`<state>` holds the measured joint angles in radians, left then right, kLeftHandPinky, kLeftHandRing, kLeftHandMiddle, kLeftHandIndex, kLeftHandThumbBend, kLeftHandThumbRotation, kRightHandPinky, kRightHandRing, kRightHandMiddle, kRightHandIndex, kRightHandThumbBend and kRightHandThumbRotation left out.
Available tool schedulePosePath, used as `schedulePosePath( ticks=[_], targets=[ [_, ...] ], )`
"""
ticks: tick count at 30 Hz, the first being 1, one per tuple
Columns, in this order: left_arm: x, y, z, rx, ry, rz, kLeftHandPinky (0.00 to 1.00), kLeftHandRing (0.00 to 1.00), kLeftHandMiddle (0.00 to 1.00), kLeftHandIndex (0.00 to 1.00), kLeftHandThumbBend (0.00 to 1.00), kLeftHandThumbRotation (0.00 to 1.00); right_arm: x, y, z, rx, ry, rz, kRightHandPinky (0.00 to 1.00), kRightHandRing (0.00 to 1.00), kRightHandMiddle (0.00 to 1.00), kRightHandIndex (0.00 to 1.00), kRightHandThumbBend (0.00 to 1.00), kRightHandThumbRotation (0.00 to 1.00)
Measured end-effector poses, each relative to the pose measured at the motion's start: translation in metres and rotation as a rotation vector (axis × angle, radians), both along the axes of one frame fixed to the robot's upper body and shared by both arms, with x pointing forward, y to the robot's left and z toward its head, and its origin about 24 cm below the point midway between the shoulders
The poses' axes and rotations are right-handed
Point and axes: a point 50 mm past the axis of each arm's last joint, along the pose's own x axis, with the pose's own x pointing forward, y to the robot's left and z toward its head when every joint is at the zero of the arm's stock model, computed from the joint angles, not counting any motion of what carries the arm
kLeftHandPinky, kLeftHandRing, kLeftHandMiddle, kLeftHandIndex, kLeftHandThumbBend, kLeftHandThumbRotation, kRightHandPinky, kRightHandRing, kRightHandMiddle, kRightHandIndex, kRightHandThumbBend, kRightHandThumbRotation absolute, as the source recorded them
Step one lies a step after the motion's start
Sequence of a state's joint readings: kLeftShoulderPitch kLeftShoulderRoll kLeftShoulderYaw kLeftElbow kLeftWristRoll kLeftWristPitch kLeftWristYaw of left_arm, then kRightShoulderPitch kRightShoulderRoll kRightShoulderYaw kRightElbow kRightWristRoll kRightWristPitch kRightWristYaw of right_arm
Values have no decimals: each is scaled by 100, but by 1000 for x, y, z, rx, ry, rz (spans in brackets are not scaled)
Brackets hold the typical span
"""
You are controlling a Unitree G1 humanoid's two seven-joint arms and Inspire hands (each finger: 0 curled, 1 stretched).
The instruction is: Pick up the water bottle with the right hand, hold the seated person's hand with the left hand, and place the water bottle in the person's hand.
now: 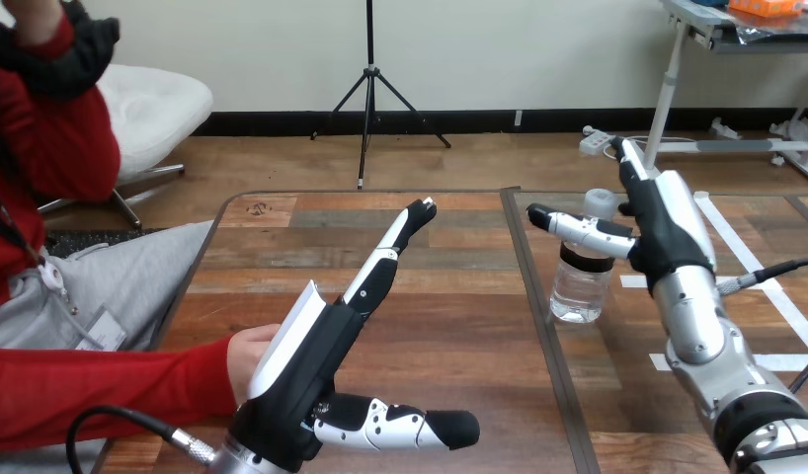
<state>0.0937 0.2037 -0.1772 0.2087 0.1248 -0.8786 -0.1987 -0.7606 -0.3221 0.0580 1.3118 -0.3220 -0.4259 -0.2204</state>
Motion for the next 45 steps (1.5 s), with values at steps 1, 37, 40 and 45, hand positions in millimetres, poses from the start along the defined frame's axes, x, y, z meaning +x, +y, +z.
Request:
schedulePosePath(
  ticks=[1,37,40,45],
  targets=[
    [0,0,0,0,-1,0,100,100,100,100,100,57,0,1,-1,3,4,-1,86,99,100,100,100,52],
    [-12,5,4,13,3,8,100,100,100,100,100,56,-2,4,-10,-19,54,-32,90,96,99,99,100,54],
    [-13,6,3,16,4,8,100,100,100,100,100,57,-2,5,-10,-17,58,-35,89,95,99,99,100,53],
    [-15,7,3,21,12,10,100,100,100,100,100,57,-2,6,-11,-6,62,-40,87,95,99,98,100,52]
  ],
)
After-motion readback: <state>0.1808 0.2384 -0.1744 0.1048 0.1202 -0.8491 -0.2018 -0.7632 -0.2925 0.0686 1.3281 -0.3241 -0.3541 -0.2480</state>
